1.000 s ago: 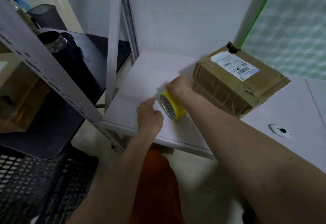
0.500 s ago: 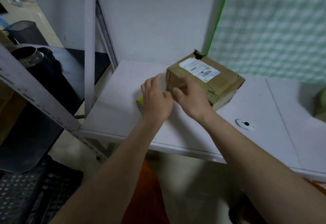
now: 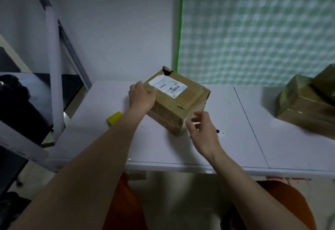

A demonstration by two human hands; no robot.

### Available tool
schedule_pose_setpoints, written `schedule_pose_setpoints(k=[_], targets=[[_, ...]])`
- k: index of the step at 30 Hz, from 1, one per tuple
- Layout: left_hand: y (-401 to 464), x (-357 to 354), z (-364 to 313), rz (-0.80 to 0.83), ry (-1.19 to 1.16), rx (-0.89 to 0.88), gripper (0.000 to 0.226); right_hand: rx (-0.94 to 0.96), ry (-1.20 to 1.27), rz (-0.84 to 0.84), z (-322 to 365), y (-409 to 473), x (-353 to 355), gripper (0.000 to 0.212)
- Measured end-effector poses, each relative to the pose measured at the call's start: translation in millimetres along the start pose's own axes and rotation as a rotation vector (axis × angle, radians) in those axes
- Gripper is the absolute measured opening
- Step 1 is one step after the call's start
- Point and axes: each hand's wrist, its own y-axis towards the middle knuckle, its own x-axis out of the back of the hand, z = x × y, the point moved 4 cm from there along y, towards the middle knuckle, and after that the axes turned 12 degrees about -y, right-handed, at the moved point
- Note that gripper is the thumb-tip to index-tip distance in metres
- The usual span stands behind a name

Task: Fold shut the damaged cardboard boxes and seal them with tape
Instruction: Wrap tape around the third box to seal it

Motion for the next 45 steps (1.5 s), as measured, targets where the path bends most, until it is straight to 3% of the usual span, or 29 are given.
schedule_pose_setpoints(k=[6,9,13,15,17,19,22,24,30,36,38,42,45], targets=[[-60,1,4,0.036,0.145,-0.011,0.057,-0.130,0.173,-0.119,-8,14,13,0.055],[-109,-8,6,0.019,0.091,-0.124,0.056,-0.129,0.257,-0.169,-8,24,14,0.055],[-158,-23,0,0.138,0.087,-0.270,0.052,-0.116,0.237,-0.216,-16,36,7,0.062],[-162,-14,-10,0.058,0.066,-0.403,0.033,-0.109,0.223,-0.218,-16,33,4,0.063],[-148,2,-15,-0.126,0.031,-0.482,0.037,-0.114,0.234,-0.214,-12,26,5,0.060],[-126,15,-14,-0.177,0.030,-0.385,0.049,-0.122,0.236,-0.201,-11,20,7,0.059],[-98,13,-3,0.042,-0.110,-0.031,0.053,-0.105,0.195,-0.163,-9,9,4,0.060],[-97,7,1,0.113,-0.138,0.006,0.042,-0.067,0.154,-0.118,-4,-2,-1,0.067],[-167,-6,13,0.032,-0.045,-0.141,0.057,-0.021,-0.072,-0.132,-9,8,14,0.045],[-220,-25,19,0.227,-0.205,-0.222,0.067,0.095,-0.226,-0.228,-21,12,28,0.031],[-223,-23,16,0.219,-0.205,-0.269,0.055,0.124,-0.235,-0.290,-25,7,34,0.024],[-197,-8,7,0.026,-0.116,-0.384,0.047,0.212,-0.281,-0.404,-26,-10,39,0.010],[-177,-14,-3,0.164,-0.019,-0.503,0.065,0.321,-0.279,-0.389,-22,-22,32,0.003]])
